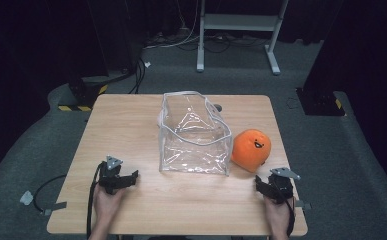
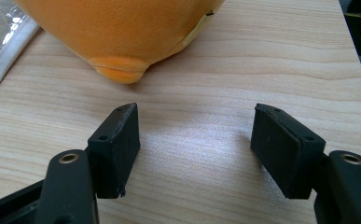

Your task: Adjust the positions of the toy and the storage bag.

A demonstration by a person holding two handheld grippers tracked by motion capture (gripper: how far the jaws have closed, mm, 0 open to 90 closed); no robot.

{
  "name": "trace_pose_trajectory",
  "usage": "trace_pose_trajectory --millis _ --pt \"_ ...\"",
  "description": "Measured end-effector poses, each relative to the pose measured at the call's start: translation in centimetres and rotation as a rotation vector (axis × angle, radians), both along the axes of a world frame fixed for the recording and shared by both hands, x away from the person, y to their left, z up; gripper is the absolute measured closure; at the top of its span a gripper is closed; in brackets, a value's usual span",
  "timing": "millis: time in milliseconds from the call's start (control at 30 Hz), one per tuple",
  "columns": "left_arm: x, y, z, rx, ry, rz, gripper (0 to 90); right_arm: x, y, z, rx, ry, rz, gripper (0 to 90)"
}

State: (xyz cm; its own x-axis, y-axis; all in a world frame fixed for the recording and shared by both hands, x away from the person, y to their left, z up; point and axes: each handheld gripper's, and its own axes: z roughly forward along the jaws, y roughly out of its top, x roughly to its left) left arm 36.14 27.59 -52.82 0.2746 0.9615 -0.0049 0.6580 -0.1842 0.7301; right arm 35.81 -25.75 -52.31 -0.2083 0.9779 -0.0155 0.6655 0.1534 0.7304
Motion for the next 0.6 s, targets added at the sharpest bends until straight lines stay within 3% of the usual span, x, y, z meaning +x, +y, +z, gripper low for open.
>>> trace_pose_trajectory --millis 600 --pt "0.0 -0.01 -0.01 -0.005 -0.002 0.003 15.0 0.07 0.02 -0.01 -0.002 0.004 0.003 28.8"
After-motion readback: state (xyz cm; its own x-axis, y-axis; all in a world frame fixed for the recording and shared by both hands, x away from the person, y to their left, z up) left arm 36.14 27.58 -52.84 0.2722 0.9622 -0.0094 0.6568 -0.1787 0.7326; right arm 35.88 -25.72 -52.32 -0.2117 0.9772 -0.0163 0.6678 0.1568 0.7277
